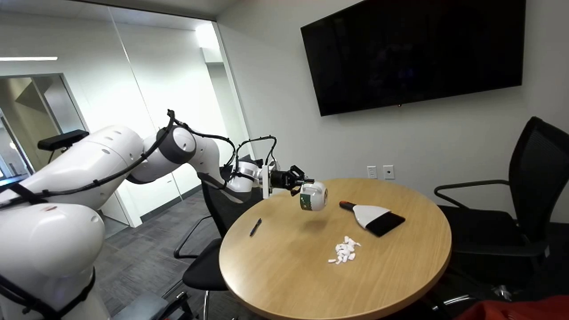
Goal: Use the pen to stir the contents in the mug then empty the mug.
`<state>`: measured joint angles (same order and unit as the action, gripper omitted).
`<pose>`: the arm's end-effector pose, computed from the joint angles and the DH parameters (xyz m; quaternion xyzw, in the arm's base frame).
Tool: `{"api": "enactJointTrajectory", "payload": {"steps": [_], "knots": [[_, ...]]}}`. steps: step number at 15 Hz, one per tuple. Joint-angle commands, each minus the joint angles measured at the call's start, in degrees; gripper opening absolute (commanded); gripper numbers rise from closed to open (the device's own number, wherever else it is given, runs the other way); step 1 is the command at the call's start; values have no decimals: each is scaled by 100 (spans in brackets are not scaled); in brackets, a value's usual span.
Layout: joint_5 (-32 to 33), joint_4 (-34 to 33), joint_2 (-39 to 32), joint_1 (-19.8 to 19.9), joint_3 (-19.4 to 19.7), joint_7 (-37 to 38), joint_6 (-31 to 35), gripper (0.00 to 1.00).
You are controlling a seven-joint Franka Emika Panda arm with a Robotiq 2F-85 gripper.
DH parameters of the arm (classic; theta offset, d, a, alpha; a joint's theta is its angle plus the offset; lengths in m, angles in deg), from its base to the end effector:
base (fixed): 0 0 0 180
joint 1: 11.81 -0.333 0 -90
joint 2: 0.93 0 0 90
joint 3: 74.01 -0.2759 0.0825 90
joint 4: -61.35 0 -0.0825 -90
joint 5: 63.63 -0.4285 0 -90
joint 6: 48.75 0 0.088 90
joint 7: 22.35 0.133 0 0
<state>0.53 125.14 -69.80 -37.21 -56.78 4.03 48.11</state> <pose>0.7264 0.0500 0.0700 0.7430 0.1337 -0.0318 0.6551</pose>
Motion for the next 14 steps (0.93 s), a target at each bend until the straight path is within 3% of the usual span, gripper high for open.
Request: {"api": "enactJointTrajectory", "payload": {"steps": [1, 3, 4, 14], "knots": [[285, -59, 9, 217, -356, 40, -163, 11], [291, -59, 4, 244, -357, 37, -161, 11], [293, -59, 4, 249, -357, 37, -161, 3], [1652, -437, -696, -163, -572, -229, -1900, 3]]}}
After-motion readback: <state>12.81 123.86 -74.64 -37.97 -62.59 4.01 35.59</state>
